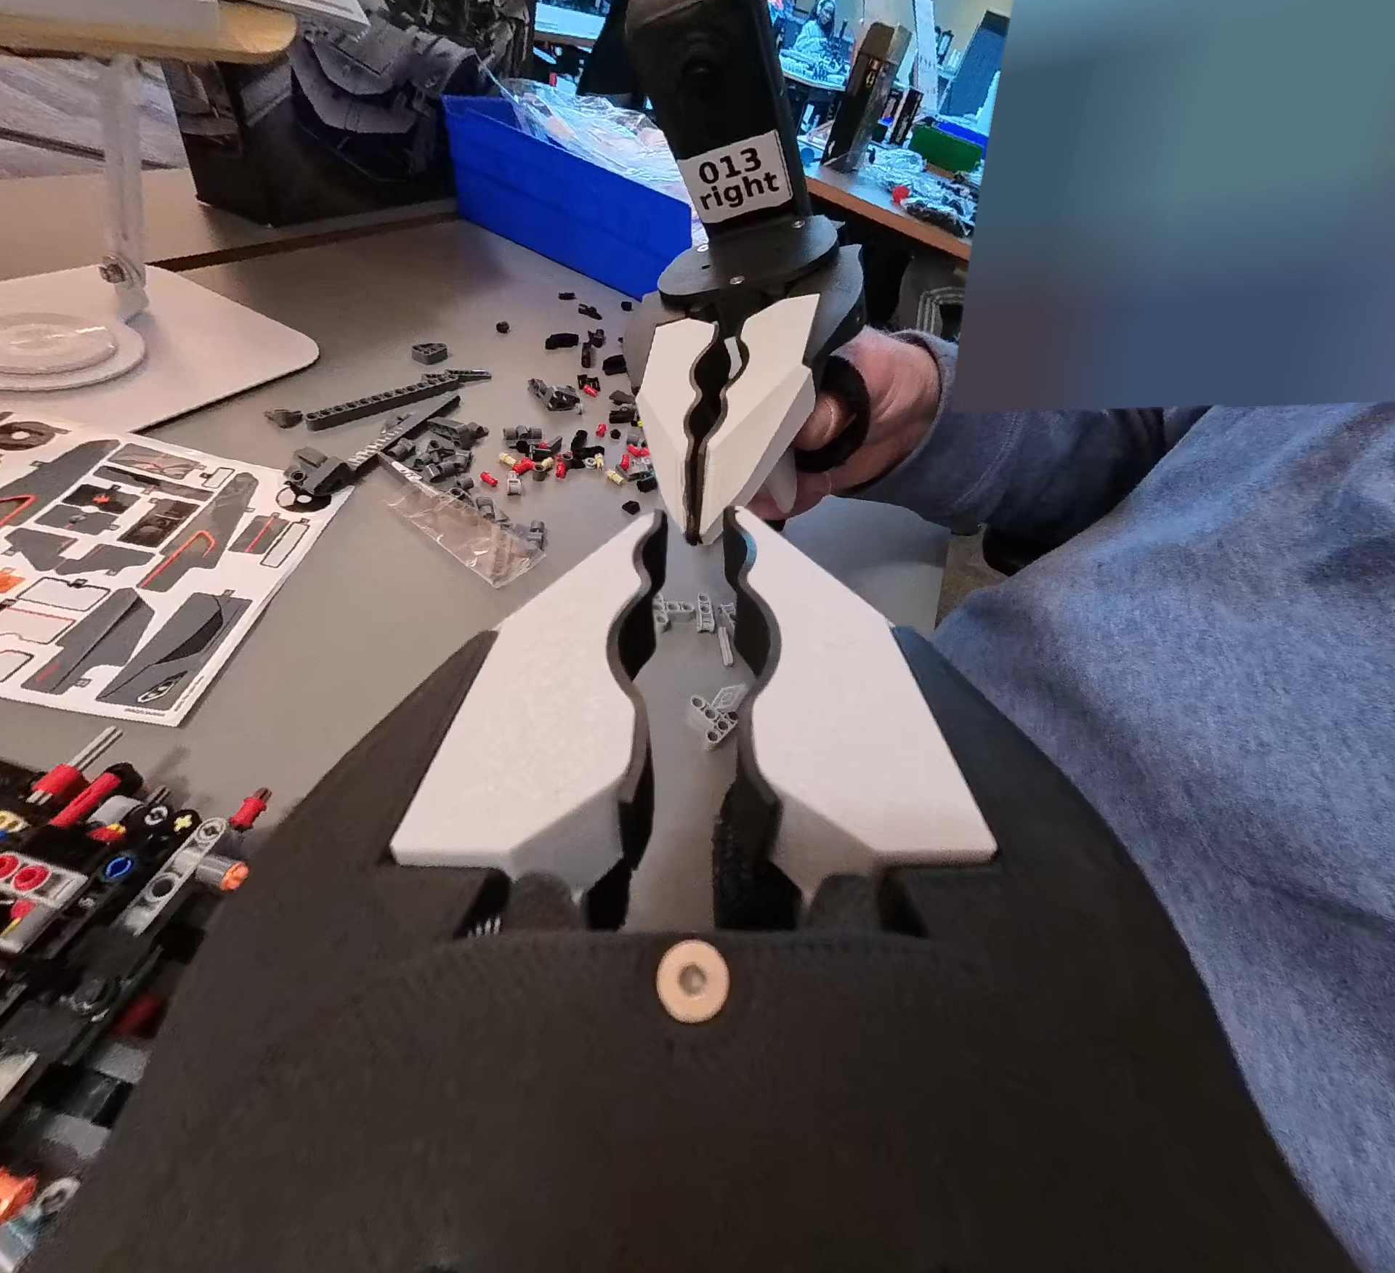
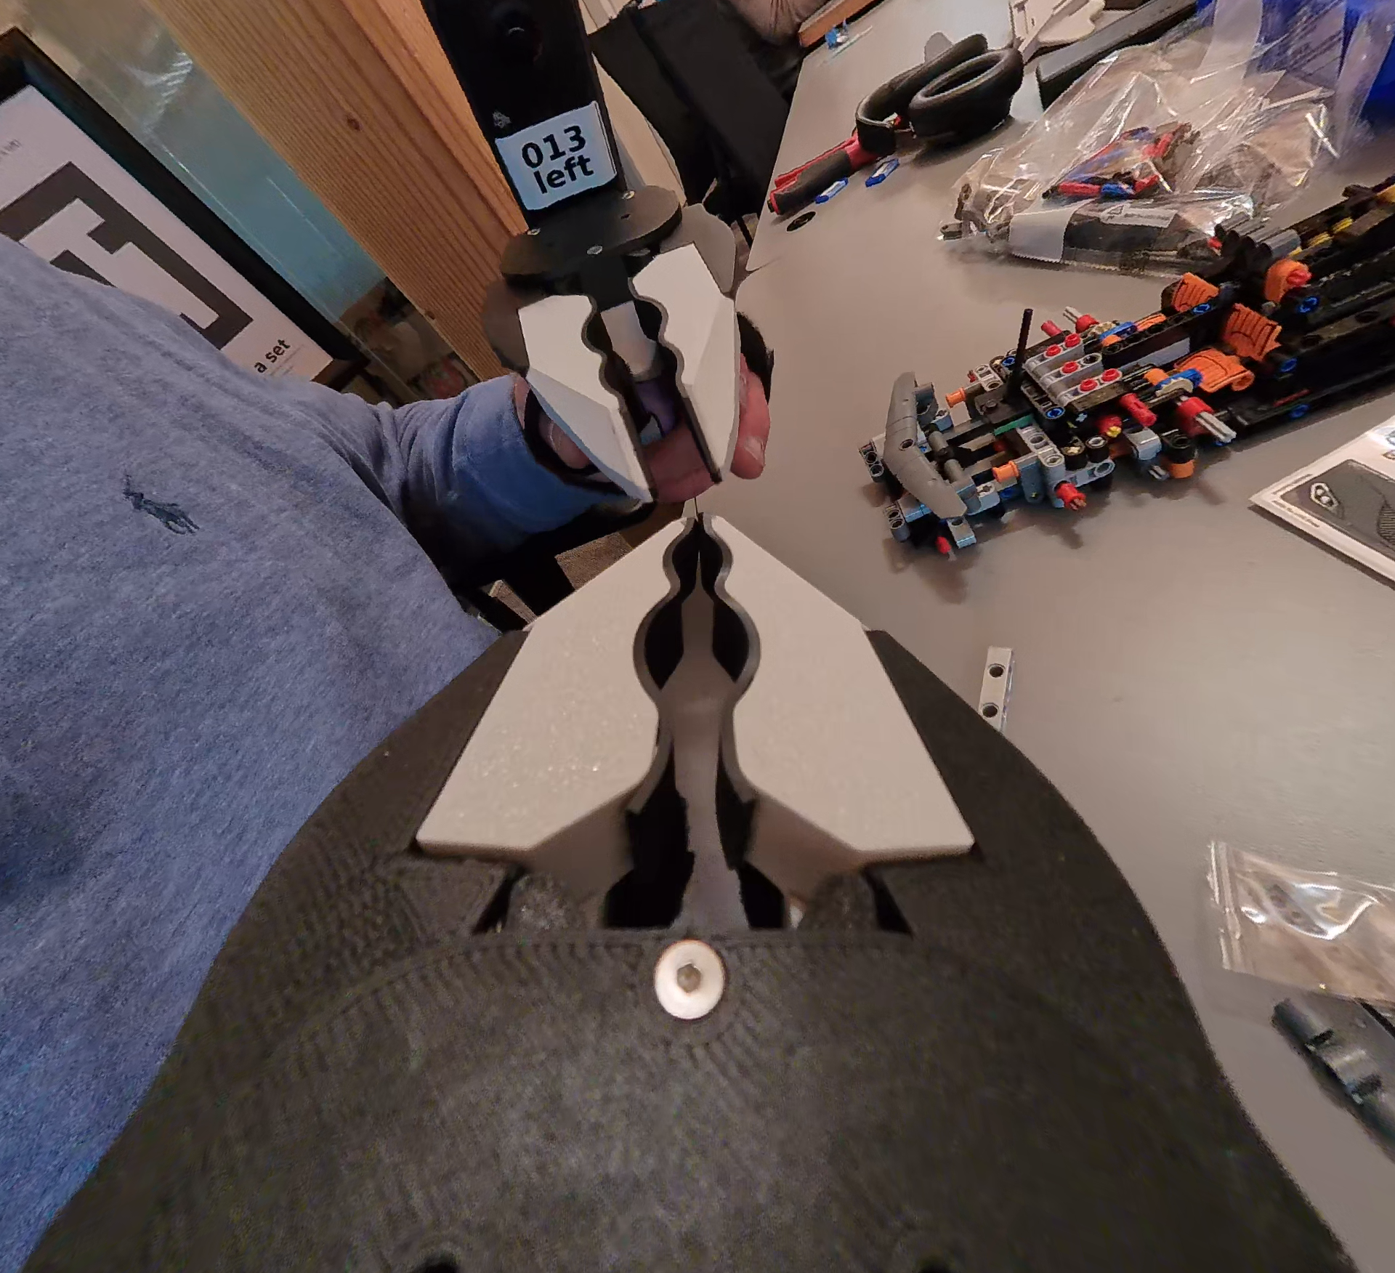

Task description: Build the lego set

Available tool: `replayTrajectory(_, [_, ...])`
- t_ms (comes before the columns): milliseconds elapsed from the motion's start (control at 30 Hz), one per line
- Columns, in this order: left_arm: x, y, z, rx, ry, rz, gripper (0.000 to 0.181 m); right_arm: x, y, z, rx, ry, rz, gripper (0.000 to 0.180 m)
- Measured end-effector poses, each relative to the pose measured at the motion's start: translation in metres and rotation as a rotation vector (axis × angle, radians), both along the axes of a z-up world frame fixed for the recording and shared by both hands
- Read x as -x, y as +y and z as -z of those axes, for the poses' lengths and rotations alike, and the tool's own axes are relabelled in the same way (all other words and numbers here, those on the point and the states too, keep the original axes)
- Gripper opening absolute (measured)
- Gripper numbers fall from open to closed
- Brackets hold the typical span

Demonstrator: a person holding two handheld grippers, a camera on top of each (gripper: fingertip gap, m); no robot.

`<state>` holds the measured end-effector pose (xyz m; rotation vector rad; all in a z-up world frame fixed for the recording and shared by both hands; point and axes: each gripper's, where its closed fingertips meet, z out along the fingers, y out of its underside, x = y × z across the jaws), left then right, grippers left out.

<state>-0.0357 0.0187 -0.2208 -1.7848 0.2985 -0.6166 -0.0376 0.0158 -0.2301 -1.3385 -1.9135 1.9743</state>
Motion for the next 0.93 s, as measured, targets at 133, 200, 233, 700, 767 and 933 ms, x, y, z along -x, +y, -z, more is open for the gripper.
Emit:
replayTrajectory(133, [-0.002,0.003,0.002,0.009,0.006,0.003,0.006,0.000,-0.001,-0.001,-0.002,0.003,-0.002,0.000])
replayTrajectory(200, [-0.001,0.004,0.001,0.001,0.005,-0.002,0.000,0.000,-0.001,-0.001,-0.005,0.004,-0.001,0.000])
replayTrajectory(233, [0.000,0.004,0.001,0.001,0.006,-0.004,0.000,0.000,-0.001,-0.001,-0.004,0.006,-0.001,0.000])
replayTrajectory(700, [0.025,0.010,-0.022,0.029,-0.517,-0.046,0.000,0.008,0.025,-0.023,-0.800,0.392,0.317,0.010])
replayTrajectory(767, [0.025,0.013,-0.020,0.057,-0.610,-0.035,0.000,0.007,0.021,-0.029,-1.072,0.522,0.333,0.009])
replayTrajectory(933, [0.020,0.017,-0.022,0.079,-0.759,-0.017,0.000,0.011,0.007,-0.032,-1.391,0.698,0.318,0.007])
